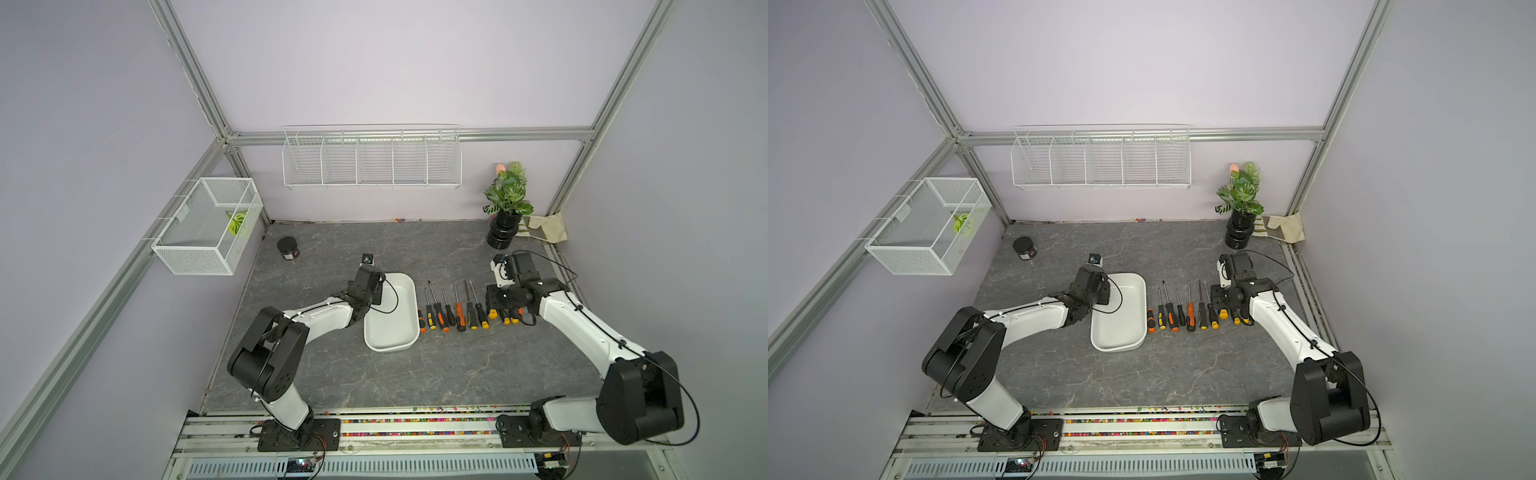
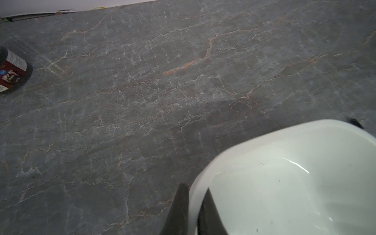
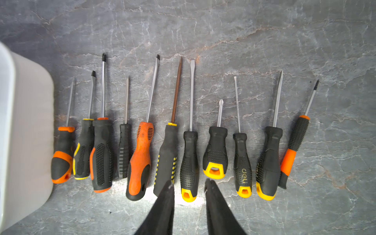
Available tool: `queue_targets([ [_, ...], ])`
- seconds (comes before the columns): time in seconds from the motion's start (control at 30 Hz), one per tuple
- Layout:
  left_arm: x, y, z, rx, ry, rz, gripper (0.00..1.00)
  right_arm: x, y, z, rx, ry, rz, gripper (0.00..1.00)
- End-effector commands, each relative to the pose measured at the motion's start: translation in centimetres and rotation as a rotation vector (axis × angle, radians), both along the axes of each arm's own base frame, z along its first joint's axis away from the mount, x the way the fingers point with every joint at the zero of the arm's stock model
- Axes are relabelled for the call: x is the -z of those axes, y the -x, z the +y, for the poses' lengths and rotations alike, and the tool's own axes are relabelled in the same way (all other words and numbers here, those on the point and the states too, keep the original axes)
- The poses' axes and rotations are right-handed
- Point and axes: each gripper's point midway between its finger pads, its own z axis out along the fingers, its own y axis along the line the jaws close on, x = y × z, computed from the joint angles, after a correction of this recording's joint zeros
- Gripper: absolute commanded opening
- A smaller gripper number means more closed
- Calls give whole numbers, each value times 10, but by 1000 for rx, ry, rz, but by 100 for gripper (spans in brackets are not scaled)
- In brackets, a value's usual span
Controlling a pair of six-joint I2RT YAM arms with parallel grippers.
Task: Take out the screwdriver from the storage box
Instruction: Place the storage box at the center of the board.
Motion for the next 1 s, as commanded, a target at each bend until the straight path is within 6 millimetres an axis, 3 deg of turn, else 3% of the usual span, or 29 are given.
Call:
queue_targets([
  [0.0, 11, -12, 16, -27, -73, 28, 0, -15, -5, 5, -20, -14, -46, 31],
  [0.33, 27, -19, 13, -21, -75, 61, 1, -8, -8, 4, -22, 0, -51, 31],
  [0.67, 25, -18, 15, -29, -72, 58, 25, -7, -10, 6, -27, -14, -64, 32],
  [0.87, 14, -17, 18, -37, -70, 40, 28, -6, -9, 4, -24, -4, -73, 33],
  [0.97, 3, -17, 18, -40, -59, 21, 35, -2, -8, 1, -14, 6, -71, 34],
])
